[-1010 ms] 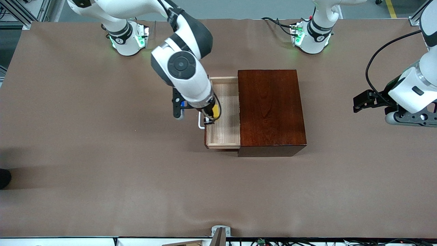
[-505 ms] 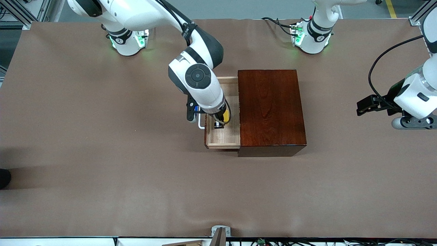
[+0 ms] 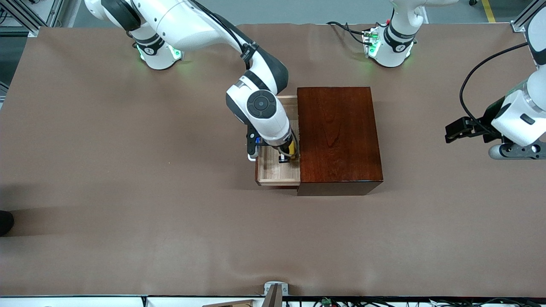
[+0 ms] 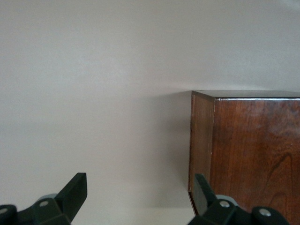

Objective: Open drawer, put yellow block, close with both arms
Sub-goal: 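Carry the yellow cube over the open drawer with the right gripper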

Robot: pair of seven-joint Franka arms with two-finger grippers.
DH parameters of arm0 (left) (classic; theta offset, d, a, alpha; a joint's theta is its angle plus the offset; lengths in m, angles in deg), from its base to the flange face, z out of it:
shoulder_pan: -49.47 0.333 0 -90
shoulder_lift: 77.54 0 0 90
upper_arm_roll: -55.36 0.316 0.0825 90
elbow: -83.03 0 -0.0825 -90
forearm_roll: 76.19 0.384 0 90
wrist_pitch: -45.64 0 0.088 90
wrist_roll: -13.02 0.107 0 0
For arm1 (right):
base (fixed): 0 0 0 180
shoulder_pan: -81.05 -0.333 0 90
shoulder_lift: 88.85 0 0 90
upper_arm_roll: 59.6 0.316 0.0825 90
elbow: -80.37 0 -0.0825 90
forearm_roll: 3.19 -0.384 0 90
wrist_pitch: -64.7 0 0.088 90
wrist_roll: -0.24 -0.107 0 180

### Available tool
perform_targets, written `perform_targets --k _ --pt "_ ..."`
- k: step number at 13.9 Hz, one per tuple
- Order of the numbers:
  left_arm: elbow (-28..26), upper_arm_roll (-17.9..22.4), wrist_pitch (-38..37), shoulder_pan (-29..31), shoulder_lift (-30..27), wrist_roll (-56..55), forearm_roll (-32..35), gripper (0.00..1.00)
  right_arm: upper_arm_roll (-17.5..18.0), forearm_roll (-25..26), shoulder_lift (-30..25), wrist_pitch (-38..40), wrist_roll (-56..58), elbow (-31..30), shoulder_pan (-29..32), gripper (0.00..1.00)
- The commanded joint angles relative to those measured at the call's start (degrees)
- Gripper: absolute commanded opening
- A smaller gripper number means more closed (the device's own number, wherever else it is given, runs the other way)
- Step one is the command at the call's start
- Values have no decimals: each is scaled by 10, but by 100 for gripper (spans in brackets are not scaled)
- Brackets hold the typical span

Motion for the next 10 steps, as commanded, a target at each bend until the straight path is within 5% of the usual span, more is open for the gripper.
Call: perform_targets --k 1,10 --pt "-61 3 24 0 -48 -2 -20 100 0 -7 1 1 -9 2 -1 100" --pt "-76 2 31 1 -58 -2 -21 100 0 -1 -69 62 -2 2 29 100"
